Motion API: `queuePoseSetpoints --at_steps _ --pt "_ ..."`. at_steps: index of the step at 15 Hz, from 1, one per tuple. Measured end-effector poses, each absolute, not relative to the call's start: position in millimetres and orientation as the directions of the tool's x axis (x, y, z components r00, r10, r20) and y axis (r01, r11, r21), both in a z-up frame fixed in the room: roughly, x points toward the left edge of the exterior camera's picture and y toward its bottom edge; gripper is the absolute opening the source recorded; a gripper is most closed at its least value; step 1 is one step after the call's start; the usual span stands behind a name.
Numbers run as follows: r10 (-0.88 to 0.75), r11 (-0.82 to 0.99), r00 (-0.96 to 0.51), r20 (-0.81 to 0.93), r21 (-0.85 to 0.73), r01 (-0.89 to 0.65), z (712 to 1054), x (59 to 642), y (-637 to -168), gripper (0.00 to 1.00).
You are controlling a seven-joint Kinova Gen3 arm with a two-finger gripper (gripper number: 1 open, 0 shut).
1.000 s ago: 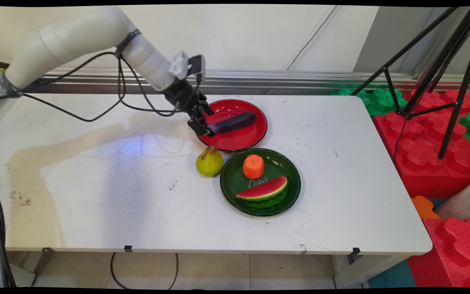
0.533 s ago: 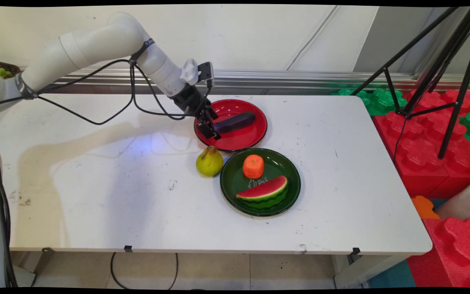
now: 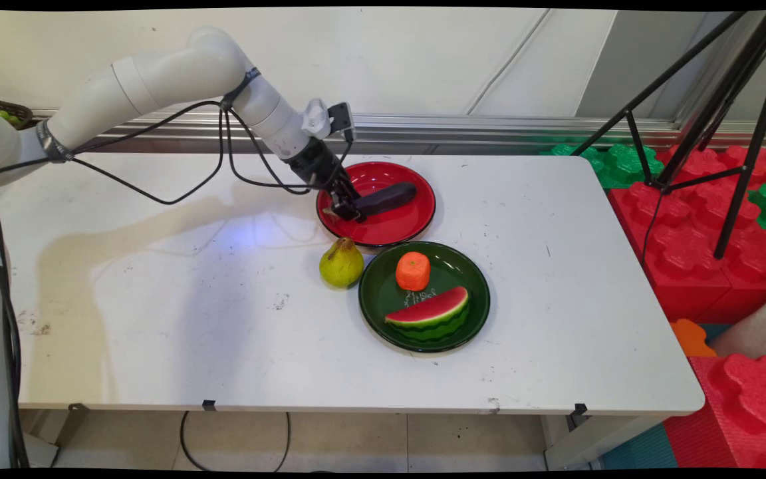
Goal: Pick up the eggplant from the red plate, then place the picked object on the table
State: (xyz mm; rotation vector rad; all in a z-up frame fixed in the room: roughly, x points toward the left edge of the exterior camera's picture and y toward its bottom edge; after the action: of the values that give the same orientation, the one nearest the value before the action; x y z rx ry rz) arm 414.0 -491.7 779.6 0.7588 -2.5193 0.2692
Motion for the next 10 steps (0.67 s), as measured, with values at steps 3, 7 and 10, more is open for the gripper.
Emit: queuePoseSetpoints --at_steps 3,7,10 --pt "-0.480 0.815 -0.709 0.517 -0.036 -0.578 779.9 414.2 -495.1 0.00" --pt "-0.497 0.802 -0.691 0.525 -0.027 -0.597 782.7 416.7 -495.8 0.00" --pt "-0.506 0.794 -0.678 0.534 -0.020 -0.608 789.0 420.7 -493.3 0.00"
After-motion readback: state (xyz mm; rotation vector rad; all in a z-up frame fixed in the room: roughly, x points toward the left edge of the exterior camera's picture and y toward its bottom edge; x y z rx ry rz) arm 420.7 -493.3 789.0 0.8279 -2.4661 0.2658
